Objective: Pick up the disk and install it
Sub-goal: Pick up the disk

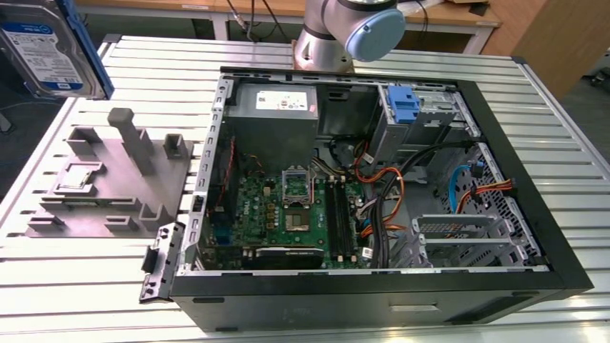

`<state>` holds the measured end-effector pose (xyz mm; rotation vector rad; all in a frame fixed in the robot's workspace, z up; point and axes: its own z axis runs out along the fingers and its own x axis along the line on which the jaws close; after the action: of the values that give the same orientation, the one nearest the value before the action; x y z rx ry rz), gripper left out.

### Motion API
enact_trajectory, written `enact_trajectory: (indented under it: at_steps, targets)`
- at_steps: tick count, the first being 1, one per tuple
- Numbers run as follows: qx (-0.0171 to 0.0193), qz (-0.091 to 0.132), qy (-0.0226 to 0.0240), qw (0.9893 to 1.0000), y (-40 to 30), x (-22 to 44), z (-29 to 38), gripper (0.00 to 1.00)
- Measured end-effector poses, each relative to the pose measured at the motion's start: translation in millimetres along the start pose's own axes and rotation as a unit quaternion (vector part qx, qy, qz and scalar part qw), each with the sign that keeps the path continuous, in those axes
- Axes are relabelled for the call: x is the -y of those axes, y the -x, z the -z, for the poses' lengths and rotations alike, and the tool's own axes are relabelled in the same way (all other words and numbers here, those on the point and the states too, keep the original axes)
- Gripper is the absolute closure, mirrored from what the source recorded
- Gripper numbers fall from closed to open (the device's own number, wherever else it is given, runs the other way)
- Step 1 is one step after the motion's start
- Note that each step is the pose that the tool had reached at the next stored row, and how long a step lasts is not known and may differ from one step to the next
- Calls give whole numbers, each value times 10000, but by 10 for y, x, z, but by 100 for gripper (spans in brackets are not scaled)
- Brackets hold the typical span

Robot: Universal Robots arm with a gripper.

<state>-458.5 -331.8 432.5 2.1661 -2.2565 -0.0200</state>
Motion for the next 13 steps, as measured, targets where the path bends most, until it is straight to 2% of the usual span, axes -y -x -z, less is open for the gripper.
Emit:
enact_trajectory:
  at_steps: [13]
  targets:
    - [0, 0, -1, 10000, 0, -1, 59, 64]
